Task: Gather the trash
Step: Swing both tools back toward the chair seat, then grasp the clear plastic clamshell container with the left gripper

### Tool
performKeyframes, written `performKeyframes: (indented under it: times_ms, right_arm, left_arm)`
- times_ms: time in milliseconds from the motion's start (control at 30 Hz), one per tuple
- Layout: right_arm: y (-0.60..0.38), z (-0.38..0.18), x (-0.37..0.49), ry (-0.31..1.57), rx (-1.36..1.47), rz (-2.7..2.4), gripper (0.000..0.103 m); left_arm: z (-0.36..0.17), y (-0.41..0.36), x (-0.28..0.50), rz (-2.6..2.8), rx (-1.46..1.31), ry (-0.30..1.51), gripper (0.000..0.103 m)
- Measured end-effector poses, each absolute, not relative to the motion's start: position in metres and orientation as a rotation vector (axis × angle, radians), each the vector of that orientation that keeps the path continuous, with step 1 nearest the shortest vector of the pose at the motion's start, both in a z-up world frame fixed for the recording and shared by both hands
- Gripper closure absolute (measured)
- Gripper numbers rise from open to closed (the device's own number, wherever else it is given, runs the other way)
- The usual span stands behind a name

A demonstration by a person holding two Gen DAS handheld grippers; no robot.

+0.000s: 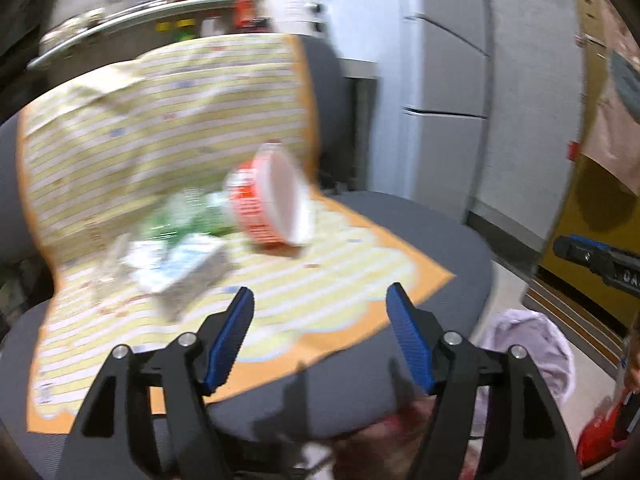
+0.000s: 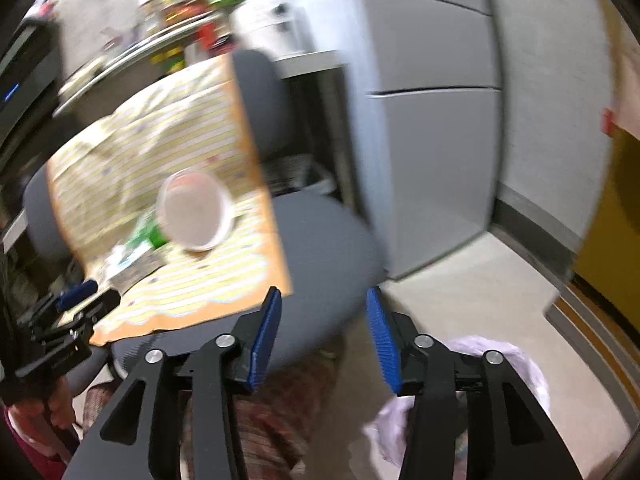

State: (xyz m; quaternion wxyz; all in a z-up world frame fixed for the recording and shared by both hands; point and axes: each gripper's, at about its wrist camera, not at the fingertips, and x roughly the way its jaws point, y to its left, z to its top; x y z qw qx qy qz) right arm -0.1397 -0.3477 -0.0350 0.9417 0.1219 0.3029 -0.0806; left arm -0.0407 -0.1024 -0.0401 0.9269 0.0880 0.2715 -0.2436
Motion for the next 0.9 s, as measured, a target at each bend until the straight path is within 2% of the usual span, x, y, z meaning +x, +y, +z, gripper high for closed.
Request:
performKeyframes:
  times_ms: [167,500,900]
  right_arm:
    - [-0.297,-0.029,-0.097,0.635,0.18,-0.037,0.047]
    - [-0.224,-0.014,-0.037,0.627,0.116,0.128,0.047]
    - [-0.221,-0.028,0.003,0.671,0.11,0.101,0.047]
  left_arm:
    - [-0.035,-0.046,-0.02,-0.345,0.149,0.552,0.026]
    - [-0.047,0.036,0.049,-0.169,0.184,0.573,0.025]
    - [-0.087,0.037,0.13,-0.199,0.251,0.721,0.025]
